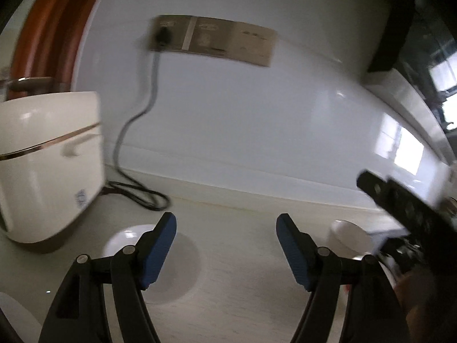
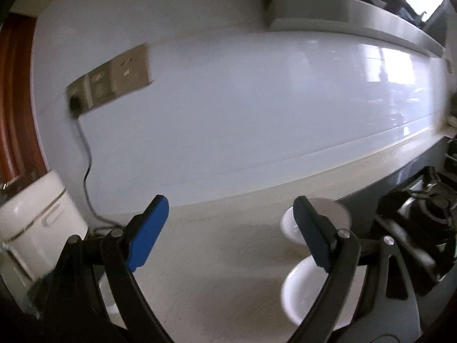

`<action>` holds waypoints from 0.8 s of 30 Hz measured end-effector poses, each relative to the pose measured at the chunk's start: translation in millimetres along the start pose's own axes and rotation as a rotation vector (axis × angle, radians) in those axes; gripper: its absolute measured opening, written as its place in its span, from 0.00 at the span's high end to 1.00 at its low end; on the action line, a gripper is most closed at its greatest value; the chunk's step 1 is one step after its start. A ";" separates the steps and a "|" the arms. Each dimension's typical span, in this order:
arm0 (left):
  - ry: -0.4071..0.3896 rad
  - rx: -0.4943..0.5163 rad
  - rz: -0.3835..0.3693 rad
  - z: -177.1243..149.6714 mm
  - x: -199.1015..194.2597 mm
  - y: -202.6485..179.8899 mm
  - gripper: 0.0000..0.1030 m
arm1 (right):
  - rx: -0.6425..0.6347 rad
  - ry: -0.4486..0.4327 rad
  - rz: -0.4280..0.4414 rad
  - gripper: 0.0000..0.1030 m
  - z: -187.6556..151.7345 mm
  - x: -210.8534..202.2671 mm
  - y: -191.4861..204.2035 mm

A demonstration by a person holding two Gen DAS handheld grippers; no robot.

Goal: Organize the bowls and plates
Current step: 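Move both grippers to the white bowl with a red dot inside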

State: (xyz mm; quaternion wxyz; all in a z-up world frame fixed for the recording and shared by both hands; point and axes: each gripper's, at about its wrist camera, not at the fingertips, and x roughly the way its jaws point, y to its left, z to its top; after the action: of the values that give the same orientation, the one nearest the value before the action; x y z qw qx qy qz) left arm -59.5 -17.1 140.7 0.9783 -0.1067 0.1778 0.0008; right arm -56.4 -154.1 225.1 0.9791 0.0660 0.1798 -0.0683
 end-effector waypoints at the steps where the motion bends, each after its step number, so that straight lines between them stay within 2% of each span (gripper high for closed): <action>1: -0.006 0.014 -0.014 2.8 -3.6 -7.3 0.29 | 0.017 0.003 -0.008 0.13 6.7 -1.5 -5.6; 3: 0.001 0.044 -0.032 6.5 -4.4 -19.9 0.29 | 0.049 0.017 -0.010 0.12 21.6 -4.2 -20.9; 6: 0.099 0.050 -0.100 14.2 6.8 -43.2 0.29 | 0.023 0.066 -0.022 0.09 33.7 -5.8 -38.2; 9: 0.200 0.061 -0.206 14.5 22.1 -70.1 0.29 | 0.017 0.137 -0.035 0.09 34.5 -3.4 -68.1; 11: 0.288 0.084 -0.319 8.7 34.5 -90.7 0.29 | 0.016 0.209 -0.032 0.09 30.5 5.3 -90.6; 12: 0.339 0.093 -0.351 4.1 40.4 -100.9 0.29 | 0.001 0.249 -0.021 0.09 27.2 10.7 -100.4; 16: 0.460 0.123 -0.327 -11.8 69.7 -120.8 0.32 | -0.041 0.346 -0.023 0.09 16.9 29.9 -123.4; 18: 0.528 0.051 -0.347 -20.7 84.0 -118.0 0.43 | -0.037 0.367 -0.020 0.10 14.1 34.7 -134.4; 19: 0.582 -0.002 -0.374 -28.5 93.8 -113.1 0.50 | -0.047 0.379 -0.029 0.13 10.7 35.6 -139.2; 20: 0.605 -0.020 -0.388 -32.3 97.6 -111.4 0.53 | -0.060 0.394 -0.032 0.20 7.9 37.4 -141.7; 22: 0.632 -0.051 -0.420 -39.8 103.3 -108.7 0.54 | -0.045 0.433 -0.002 0.24 3.8 37.4 -149.7; 24: 0.655 -0.072 -0.446 -46.2 102.4 -109.3 0.54 | -0.065 0.462 0.022 0.24 -0.4 37.3 -152.0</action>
State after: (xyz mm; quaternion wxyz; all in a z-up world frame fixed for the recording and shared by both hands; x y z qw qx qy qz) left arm 24.7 -137.2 85.7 0.8416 -0.1714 0.4527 -0.2394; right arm -45.9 -307.4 195.3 0.9142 0.0502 0.4006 -0.0351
